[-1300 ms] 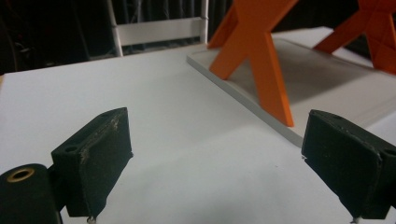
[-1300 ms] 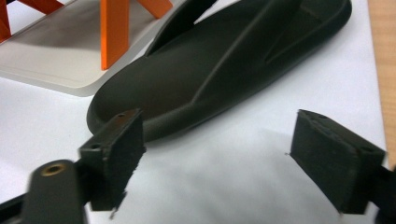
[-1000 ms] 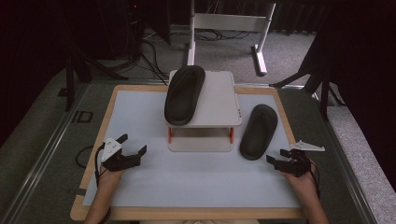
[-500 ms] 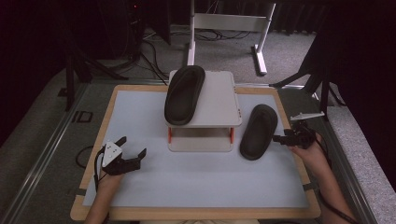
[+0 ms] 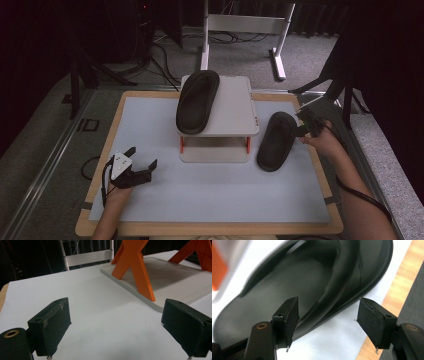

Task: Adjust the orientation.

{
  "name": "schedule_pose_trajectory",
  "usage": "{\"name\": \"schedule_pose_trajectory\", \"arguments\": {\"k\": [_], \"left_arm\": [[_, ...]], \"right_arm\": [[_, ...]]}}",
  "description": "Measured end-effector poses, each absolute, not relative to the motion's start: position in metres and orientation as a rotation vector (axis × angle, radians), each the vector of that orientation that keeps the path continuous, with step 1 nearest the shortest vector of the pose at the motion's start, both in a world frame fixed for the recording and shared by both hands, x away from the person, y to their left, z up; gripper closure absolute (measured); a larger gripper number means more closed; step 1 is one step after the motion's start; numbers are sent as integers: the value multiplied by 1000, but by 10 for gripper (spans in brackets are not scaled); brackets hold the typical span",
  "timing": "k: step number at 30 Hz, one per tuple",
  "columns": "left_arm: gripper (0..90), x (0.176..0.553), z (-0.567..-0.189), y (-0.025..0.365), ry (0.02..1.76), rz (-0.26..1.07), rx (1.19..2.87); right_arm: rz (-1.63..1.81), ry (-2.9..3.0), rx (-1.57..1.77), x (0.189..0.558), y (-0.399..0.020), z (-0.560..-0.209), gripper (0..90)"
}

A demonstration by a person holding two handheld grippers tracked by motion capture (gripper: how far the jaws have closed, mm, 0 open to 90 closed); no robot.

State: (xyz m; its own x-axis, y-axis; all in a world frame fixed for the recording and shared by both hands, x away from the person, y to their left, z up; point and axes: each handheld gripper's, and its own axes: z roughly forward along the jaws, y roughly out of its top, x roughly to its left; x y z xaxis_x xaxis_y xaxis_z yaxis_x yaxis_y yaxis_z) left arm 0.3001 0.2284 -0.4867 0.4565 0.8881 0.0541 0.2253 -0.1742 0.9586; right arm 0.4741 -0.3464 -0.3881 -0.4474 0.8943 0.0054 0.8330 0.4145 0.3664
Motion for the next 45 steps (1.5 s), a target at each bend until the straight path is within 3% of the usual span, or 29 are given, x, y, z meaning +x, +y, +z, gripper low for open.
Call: {"name": "schedule_pose_trajectory", "arguments": {"k": [4, 7, 9, 10, 14, 17, 21, 31, 37, 42, 45], "left_arm": [[91, 300, -487, 229, 978, 794, 1664], [91, 300, -487, 229, 977, 793, 1663], [91, 300, -487, 229, 975, 793, 1664], [91, 300, -487, 229, 972, 795, 1666], [91, 300, -487, 229, 971, 792, 1665], [91, 300, -487, 229, 971, 787, 1663], [90, 299, -487, 229, 966, 786, 1665], [78, 292, -486, 228, 940, 783, 1669], [78, 285, -488, 234, 951, 765, 1599], [79, 284, -488, 233, 948, 774, 1605], [79, 284, -488, 232, 944, 782, 1608]], "right_arm": [[363, 2504, 1599, 489, -342, -396, 345], [281, 2541, 1629, 497, -334, -401, 455], [281, 2541, 1629, 497, -334, -401, 455], [213, 2559, 1619, 500, -326, -405, 555], [154, 2541, 1621, 502, -321, -405, 626], [96, 2508, 1552, 502, -319, -402, 769], [66, 2520, 1428, 497, -319, -396, 798], [220, 2718, 1019, 479, -314, -393, 798], [179, 2761, 949, 474, -307, -407, 777], [236, 2761, 1006, 473, -314, -406, 618], [264, 2743, 1047, 469, -319, -402, 566]]}}
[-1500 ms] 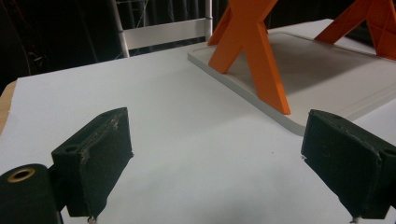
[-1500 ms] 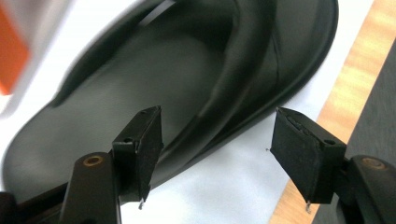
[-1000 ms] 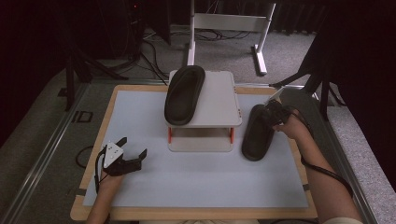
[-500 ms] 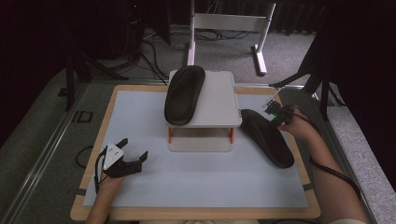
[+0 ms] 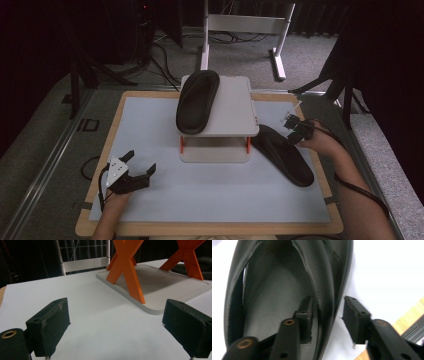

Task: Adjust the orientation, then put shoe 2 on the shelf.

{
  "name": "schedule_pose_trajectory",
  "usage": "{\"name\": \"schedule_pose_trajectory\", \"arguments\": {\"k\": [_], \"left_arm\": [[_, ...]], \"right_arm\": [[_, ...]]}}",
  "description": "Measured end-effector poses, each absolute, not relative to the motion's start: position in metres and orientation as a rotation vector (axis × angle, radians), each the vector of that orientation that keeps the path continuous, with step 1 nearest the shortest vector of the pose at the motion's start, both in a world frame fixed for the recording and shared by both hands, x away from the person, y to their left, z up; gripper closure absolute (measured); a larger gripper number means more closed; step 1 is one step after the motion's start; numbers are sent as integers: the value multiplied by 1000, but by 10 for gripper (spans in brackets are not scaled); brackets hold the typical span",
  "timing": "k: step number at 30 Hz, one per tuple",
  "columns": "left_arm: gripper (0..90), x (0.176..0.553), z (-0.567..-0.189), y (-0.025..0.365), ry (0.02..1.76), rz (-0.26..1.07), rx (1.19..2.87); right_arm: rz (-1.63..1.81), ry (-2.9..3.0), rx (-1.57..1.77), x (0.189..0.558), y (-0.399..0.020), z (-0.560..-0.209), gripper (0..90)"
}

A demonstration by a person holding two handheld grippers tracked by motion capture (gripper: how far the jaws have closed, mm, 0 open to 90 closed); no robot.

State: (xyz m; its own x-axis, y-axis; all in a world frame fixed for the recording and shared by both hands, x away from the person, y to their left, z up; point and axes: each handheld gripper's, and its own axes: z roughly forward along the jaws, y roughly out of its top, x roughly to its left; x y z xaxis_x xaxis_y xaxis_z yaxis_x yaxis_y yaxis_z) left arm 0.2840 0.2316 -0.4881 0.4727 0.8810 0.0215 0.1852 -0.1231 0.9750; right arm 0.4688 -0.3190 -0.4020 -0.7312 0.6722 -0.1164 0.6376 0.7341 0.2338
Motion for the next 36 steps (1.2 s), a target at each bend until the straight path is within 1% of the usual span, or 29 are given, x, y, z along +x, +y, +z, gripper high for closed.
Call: {"name": "schedule_pose_trajectory", "arguments": {"k": [6, 7, 8, 11, 18, 23, 24, 27, 29, 30, 31, 32, 34, 36], "left_arm": [[78, 285, -488, 232, 980, 760, 1604], [67, 285, -487, 232, 978, 747, 1606], [33, 286, -488, 232, 973, 736, 1609], [23, 286, -488, 233, 980, 733, 1603], [23, 285, -488, 231, 969, 745, 1614], [24, 285, -488, 230, 970, 752, 1617], [24, 285, -488, 230, 971, 753, 1617], [24, 285, -488, 230, 972, 757, 1620], [24, 285, -488, 230, 970, 758, 1619], [24, 285, -488, 230, 970, 757, 1620], [24, 285, -488, 230, 969, 757, 1620], [24, 285, -488, 230, 968, 757, 1621], [24, 285, -488, 230, 968, 756, 1621], [24, 285, -488, 230, 967, 755, 1620]], "right_arm": [[361, 2713, 1088, 453, -329, -390, 526], [423, 2685, 1118, 444, -334, -385, 515], [456, 2684, 1124, 441, -336, -383, 507], [562, 2661, 1134, 422, -341, -380, 504], [685, 2688, 1073, 383, -332, -393, 485], [681, 2728, 1069, 376, -320, -407, 510], [649, 2745, 1063, 377, -316, -413, 522], [549, 2751, 1038, 379, -309, -422, 606], [540, 2713, 1038, 379, -307, -422, 671], [523, 2705, 1034, 379, -306, -422, 683], [522, 2703, 1048, 379, -305, -421, 731], [540, 2710, 1060, 379, -305, -420, 814], [523, 2682, 1103, 381, -304, -418, 840], [486, 2666, 1117, 385, -306, -418, 845]]}}
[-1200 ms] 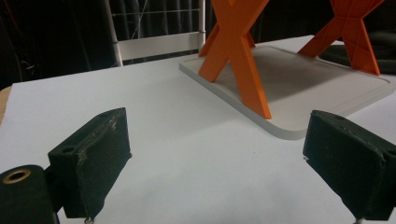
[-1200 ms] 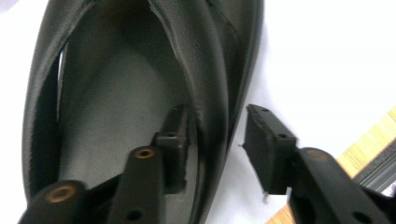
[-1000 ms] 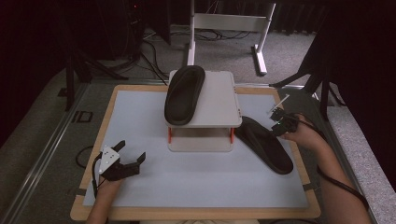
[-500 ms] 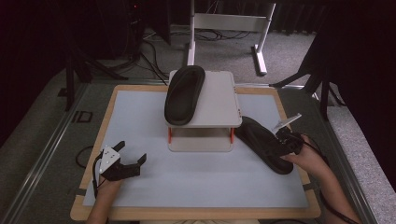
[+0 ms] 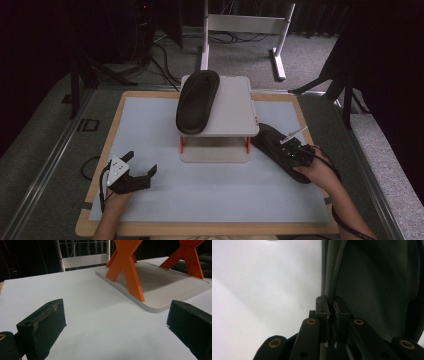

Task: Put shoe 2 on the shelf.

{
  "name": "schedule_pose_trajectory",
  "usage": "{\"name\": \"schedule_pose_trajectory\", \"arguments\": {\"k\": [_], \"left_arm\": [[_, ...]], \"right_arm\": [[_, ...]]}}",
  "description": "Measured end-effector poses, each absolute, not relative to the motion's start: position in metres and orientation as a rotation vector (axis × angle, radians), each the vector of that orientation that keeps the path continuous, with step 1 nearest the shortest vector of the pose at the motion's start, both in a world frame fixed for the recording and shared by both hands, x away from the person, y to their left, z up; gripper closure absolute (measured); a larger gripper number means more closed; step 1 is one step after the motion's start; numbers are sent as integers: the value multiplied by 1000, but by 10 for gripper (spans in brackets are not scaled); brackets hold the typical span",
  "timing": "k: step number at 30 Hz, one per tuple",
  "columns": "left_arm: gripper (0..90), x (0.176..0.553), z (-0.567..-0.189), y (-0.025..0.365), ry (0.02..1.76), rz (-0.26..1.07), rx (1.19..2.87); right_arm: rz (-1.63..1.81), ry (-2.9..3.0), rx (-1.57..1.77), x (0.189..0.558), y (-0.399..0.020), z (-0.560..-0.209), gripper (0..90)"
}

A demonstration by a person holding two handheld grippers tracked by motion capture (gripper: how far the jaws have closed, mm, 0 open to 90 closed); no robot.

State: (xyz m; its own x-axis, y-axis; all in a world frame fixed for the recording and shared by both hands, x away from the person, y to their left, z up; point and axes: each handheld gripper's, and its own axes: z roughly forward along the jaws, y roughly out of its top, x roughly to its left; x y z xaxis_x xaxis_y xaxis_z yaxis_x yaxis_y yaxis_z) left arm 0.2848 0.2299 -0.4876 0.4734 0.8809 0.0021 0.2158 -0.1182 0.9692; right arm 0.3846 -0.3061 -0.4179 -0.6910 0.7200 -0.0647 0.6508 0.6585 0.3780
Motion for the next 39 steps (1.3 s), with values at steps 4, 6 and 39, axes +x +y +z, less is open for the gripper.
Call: {"name": "schedule_pose_trajectory", "arguments": {"k": [4, 6, 39], "left_arm": [[25, 285, -488, 230, 970, 748, 1619], [25, 286, -488, 231, 970, 741, 1619], [26, 286, -488, 231, 952, 726, 1625]], "right_arm": [[456, 2677, 1130, 393, -308, -410, 849], [414, 2660, 1127, 397, -307, -403, 850], [378, 2537, 1046, 418, -338, -247, 850]]}}
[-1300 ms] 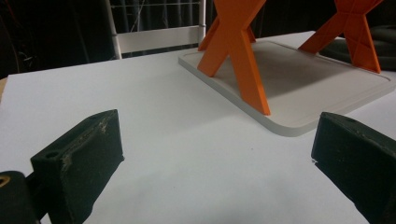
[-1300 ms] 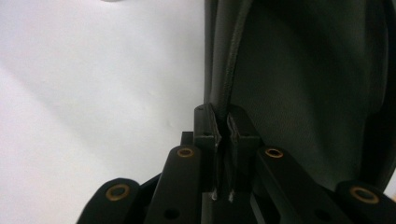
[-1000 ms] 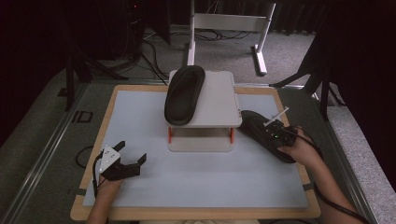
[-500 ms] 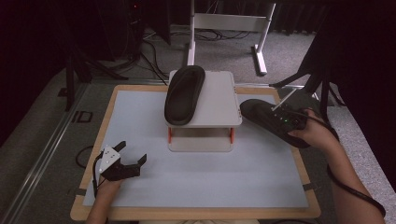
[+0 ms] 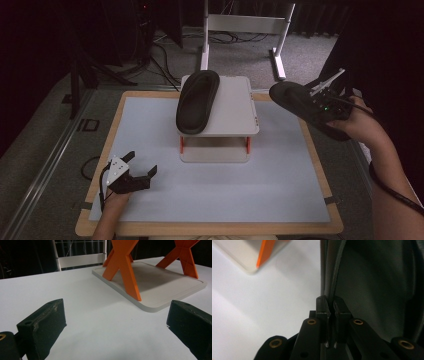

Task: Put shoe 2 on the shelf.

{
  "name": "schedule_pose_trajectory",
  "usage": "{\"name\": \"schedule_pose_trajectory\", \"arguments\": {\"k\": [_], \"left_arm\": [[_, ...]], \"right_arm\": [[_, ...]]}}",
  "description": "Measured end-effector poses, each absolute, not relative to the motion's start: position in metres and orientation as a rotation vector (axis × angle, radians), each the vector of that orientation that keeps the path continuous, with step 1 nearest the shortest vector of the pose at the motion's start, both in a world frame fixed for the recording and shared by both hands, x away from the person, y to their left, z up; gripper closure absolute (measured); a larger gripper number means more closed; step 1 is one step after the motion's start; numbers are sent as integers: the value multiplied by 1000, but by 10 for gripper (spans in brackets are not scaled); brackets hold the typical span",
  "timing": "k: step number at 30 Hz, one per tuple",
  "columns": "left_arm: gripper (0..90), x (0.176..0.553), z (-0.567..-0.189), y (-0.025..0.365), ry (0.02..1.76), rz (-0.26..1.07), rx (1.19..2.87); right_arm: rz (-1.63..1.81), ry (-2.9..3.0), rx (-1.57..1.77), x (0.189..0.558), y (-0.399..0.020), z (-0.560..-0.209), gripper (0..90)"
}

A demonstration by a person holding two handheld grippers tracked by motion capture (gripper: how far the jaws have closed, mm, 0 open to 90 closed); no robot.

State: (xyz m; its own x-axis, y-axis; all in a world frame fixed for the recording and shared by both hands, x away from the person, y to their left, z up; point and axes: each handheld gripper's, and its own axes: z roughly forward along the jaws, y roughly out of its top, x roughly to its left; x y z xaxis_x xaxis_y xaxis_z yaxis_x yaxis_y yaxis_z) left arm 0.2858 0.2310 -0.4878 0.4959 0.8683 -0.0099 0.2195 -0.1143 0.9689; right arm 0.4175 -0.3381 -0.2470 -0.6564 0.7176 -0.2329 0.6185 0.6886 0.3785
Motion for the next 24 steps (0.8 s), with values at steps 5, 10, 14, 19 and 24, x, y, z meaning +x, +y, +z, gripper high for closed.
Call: {"name": "schedule_pose_trajectory", "arguments": {"k": [5, 10, 14, 19, 24], "left_arm": [[26, 286, -488, 231, 953, 726, 1626], [26, 286, -488, 231, 952, 726, 1627], [26, 286, -488, 231, 953, 726, 1626], [26, 286, -488, 231, 950, 730, 1631], [26, 286, -488, 231, 950, 729, 1630]], "right_arm": [[423, 2510, 1013, 415, -329, -222, 850], [465, 2513, 942, 413, -310, -207, 849], [505, 2522, 909, 415, -291, -203, 849], [532, 2525, 873, 419, -269, -206, 849], [543, 2529, 856, 426, -246, -212, 849]]}}
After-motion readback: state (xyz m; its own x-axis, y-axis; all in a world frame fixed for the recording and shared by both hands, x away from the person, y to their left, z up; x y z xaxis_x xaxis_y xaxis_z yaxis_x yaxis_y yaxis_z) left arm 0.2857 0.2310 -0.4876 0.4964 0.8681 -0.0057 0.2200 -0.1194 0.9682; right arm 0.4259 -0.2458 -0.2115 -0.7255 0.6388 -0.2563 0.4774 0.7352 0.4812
